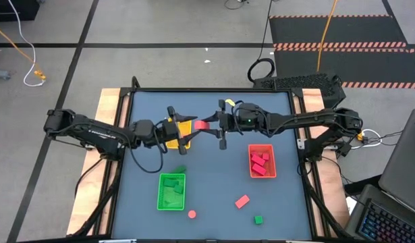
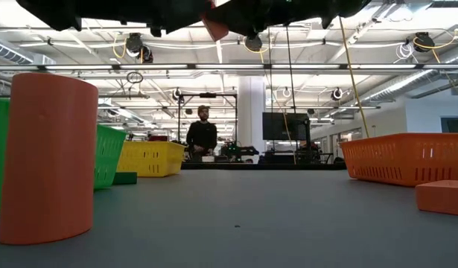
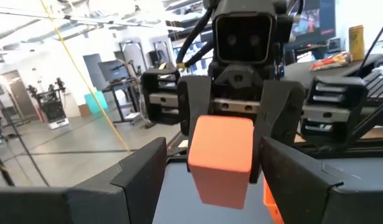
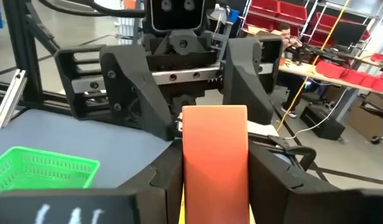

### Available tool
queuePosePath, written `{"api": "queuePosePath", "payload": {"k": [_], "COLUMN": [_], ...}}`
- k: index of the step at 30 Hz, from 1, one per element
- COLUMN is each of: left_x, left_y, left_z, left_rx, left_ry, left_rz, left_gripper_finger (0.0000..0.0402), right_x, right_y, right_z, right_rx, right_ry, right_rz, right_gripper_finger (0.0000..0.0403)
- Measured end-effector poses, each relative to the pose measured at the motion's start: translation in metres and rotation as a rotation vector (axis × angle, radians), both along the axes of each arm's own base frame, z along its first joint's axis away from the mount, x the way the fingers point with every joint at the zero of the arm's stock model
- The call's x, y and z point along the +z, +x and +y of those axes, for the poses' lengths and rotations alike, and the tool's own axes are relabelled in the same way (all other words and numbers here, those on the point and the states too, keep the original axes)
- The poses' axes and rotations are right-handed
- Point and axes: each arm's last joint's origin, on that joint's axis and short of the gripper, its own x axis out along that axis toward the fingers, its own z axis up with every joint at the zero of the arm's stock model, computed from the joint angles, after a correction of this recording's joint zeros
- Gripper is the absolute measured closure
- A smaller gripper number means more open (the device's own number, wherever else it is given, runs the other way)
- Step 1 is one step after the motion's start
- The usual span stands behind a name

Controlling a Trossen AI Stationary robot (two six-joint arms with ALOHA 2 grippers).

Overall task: Sort & place blocks by color
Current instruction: Put the orange block into the yellow bin

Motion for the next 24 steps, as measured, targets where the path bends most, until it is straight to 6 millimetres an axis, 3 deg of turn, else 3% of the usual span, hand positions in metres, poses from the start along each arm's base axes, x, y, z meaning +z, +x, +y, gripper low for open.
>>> {"api": "queuePosePath", "payload": {"k": [15,18,22,24], "left_x": [-0.0018,-0.0014,-0.0021,-0.0020], "left_y": [0.0018,0.0018,0.0019,0.0019], "left_z": [-0.0005,-0.0008,0.0005,0.0003], "left_rx": [-0.051,-0.059,-0.067,-0.076], "left_ry": [-0.023,-0.024,-0.025,-0.023], "left_rz": [-0.003,-0.008,-0.001,-0.001], "left_gripper_finger": [0.0154,0.0187,0.0268,0.0273], "right_x": [0.0001,0.0002,-0.0003,-0.0003], "right_y": [0.0006,0.0006,0.0005,0.0004], "right_z": [0.0024,0.0024,0.0024,0.0026], "right_rx": [0.030,0.030,0.034,0.034], "right_ry": [-0.004,-0.005,-0.003,-0.001], "right_rz": [-0.006,-0.007,-0.002,-0.001], "right_gripper_finger": [0.0282,0.0282,0.0282,0.0280]}}
